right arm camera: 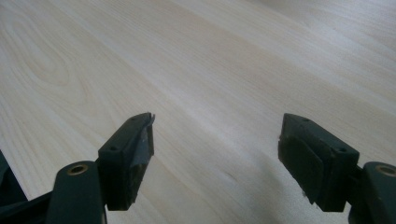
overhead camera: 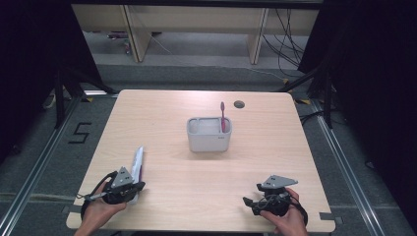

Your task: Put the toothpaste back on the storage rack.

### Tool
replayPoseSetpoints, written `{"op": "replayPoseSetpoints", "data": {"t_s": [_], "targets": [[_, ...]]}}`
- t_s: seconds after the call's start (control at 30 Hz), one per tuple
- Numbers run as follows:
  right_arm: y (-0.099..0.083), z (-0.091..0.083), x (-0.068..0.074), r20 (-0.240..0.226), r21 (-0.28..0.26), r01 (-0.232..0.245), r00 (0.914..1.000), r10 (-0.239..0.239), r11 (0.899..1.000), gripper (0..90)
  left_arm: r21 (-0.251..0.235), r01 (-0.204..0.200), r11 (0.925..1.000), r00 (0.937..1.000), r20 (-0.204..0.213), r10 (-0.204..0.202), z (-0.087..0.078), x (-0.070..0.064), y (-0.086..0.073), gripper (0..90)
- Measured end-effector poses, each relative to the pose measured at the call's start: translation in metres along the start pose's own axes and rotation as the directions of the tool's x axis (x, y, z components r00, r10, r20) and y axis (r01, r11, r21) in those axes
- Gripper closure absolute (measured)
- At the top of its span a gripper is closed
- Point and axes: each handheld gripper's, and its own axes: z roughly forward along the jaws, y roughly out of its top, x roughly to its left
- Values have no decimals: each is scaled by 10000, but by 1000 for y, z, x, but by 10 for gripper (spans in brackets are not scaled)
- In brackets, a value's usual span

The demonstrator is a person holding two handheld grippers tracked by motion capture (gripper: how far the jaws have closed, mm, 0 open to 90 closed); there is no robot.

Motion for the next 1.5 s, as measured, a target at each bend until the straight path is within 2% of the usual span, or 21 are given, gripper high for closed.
{"op": "replayPoseSetpoints", "data": {"t_s": [0.03,0.17,0.2,0.3,0.43,0.5,0.53,0.57,0.77,0.8,0.9,0.97,1.0,1.07,1.1,1.17,1.27,1.3,1.4,1.43,1.5], "targets": [[0,0,0,9,-6,17,10000,-17,10000,277,202,-220,9996,9997,43,220,-2,2,0,891],[0,0,-1,26,-10,22,10000,-22,10000,277,214,-95,9997,9999,-121,98,-5,9,-5,888],[0,0,-1,38,-19,34,10000,-34,10000,277,450,-195,9988,9998,-80,199,-7,11,-5,886],[0,1,0,-8,18,6,10000,-6,10000,277,570,-273,9980,9996,2,273,-9,18,-6,885],[0,1,0,-20,14,5,10000,-5,10000,277,844,-259,9961,9995,-141,272,-10,24,-6,885],[0,0,0,-9,45,-92,10000,92,9999,277,790,-171,9967,9997,-177,185,-10,26,-7,885],[0,0,-2,44,20,150,9999,-151,9999,277,841,-182,9963,9996,-221,201,-11,28,-7,885],[0,0,1,-1,61,-148,9999,148,9999,277,859,-255,9960,9995,-187,272,-12,29,-7,885],[1,0,0,-54,116,-101,9999,101,9999,277,865,-142,9961,9994,-305,168,-12,30,-8,874],[1,-1,2,-71,177,-228,9997,230,9996,277,910,-124,9958,9995,-267,149,-12,31,-8,865],[0,0,0,-68,111,47,10000,-46,9999,277,1035,-75,9946,9995,-288,105,-12,28,-5,812],[1,3,-4,-300,-100,599,9977,-602,9982,277,816,31,9967,9994,-353,-3,-13,27,-2,773],[1,2,-1,-203,61,208,9996,-207,9998,277,758,99,9971,9991,-411,-68,-14,27,0,746],[1,2,-2,-27,-63,468,9989,-468,9989,277,700,38,9975,9985,-543,0,-18,28,5,704],[1,1,0,-50,120,194,9998,-193,9997,277,607,248,9979,9984,-523,-216,-19,26,7,675],[1,1,-1,-102,100,326,9994,-325,9994,277,630,394,9972,9973,-647,-353,-22,28,11,602],[1,1,0,-164,112,208,9997,-206,9997,277,630,704,9955,9947,-797,-653,-23,30,12,502],[2,2,-1,-118,2,383,9992,-383,9993,277,711,1051,9919,9909,-915,-985,-24,34,13,465],[1,1,1,-142,87,183,9997,-182,9998,277,924,1687,9813,9824,-970,-1597,-25,43,13,398],[1,3,-1,-183,-41,417,9990,-417,9991,277,1065,1904,9759,9794,-881,-1814,-25,45,12,374],[1,3,-2,-97,-69,511,9986,-512,9987,277,1164,2016,9725,9773,-902,-1918,-25,49,12,358]]}}
